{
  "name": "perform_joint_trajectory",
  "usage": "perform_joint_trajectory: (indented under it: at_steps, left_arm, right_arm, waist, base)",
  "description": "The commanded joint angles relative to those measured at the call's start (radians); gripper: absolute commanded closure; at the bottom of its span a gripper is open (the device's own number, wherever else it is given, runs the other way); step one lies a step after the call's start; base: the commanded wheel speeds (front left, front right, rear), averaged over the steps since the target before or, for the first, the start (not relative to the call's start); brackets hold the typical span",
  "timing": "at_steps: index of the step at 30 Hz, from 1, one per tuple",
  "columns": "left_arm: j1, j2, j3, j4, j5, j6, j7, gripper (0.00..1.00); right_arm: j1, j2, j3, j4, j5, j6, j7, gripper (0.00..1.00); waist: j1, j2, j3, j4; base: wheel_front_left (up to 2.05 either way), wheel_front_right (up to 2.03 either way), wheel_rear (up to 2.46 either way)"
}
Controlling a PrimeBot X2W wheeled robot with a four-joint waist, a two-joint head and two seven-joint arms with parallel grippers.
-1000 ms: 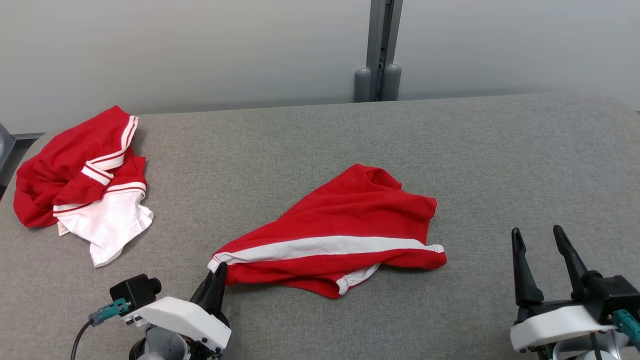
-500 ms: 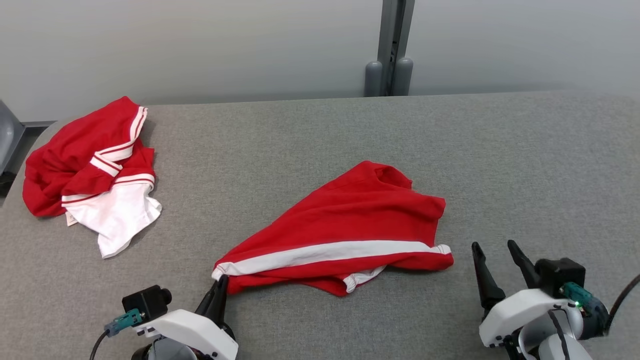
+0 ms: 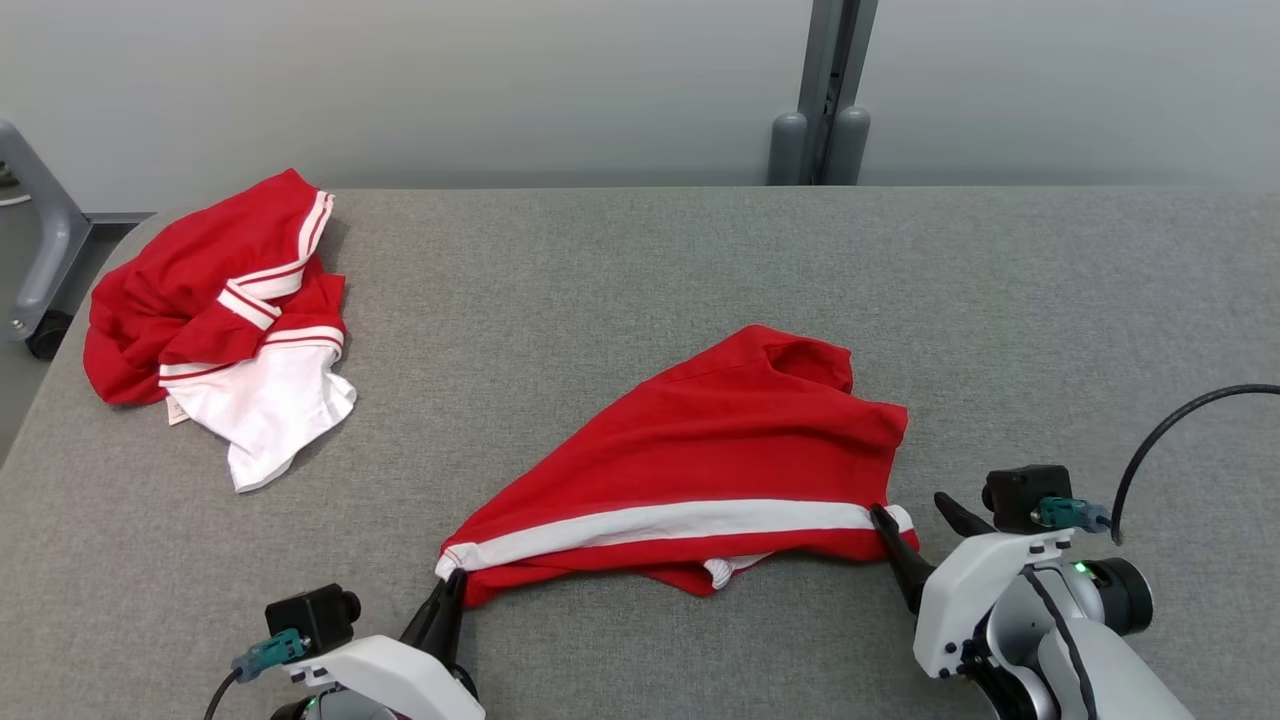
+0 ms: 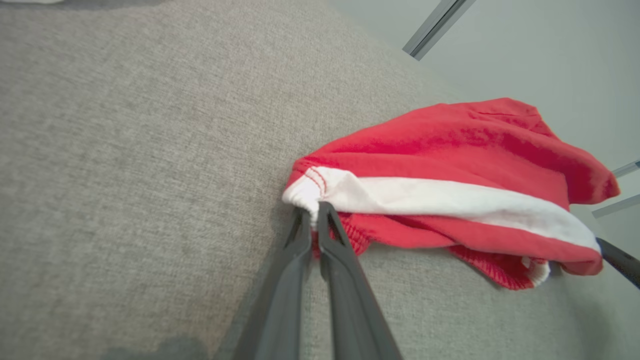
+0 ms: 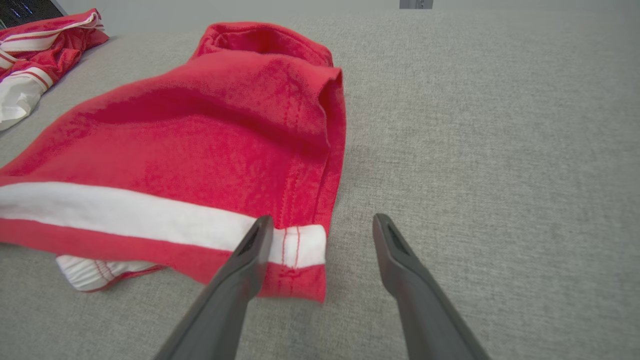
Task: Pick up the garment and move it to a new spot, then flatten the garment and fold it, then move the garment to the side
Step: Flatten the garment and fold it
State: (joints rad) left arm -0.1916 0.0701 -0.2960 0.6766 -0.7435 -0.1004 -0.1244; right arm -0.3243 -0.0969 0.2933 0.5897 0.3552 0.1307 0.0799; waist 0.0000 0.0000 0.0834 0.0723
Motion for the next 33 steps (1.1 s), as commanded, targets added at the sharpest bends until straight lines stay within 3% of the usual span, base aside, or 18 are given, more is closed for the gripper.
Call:
perform_joint_trajectory:
  at_steps: [1, 18, 22, 26, 31, 33]
  left_arm:
    - [-0.018, 0.004, -0.002, 0.008, 0.004, -0.005, -0.008, 1.0]
    - [-0.04, 0.011, -0.008, 0.047, -0.015, -0.013, -0.037, 1.0]
    - [-0.048, 0.012, -0.011, 0.052, -0.016, -0.013, -0.038, 1.0]
    - [-0.05, 0.013, -0.013, 0.06, -0.018, -0.013, -0.042, 1.0]
    - [-0.056, 0.015, -0.016, 0.066, -0.022, -0.014, -0.047, 1.0]
    - [-0.058, 0.016, -0.018, 0.063, -0.02, -0.016, -0.054, 1.0]
  right_arm:
    - [-0.013, -0.012, 0.011, 0.003, 0.009, 0.0, 0.021, 0.0]
    - [0.038, -0.026, 0.085, -0.089, 0.085, 0.0, 0.136, 0.02]
    - [0.028, -0.024, 0.093, -0.097, 0.111, 0.0, 0.141, 0.2]
    - [0.025, -0.032, 0.097, -0.106, 0.128, 0.0, 0.136, 0.52]
    - [0.017, -0.038, 0.098, -0.105, 0.132, 0.0, 0.122, 0.69]
    - [0.014, -0.038, 0.093, -0.107, 0.133, 0.0, 0.103, 0.94]
  waist:
    - [0.0, 0.0, 0.002, 0.004]
    - [0.0, 0.0, 0.016, -0.001]
    - [0.0, 0.0, 0.02, 0.003]
    - [0.0, 0.0, 0.02, 0.007]
    - [0.0, 0.0, 0.019, 0.006]
    - [0.0, 0.0, 0.018, 0.004]
  base:
    - [0.0, 0.0, 0.0]
    - [0.0, 0.0, 0.0]
    - [0.0, 0.0, 0.0]
    - [0.0, 0.0, 0.0]
    - [0.0, 0.0, 0.0]
    - [0.0, 0.0, 0.0]
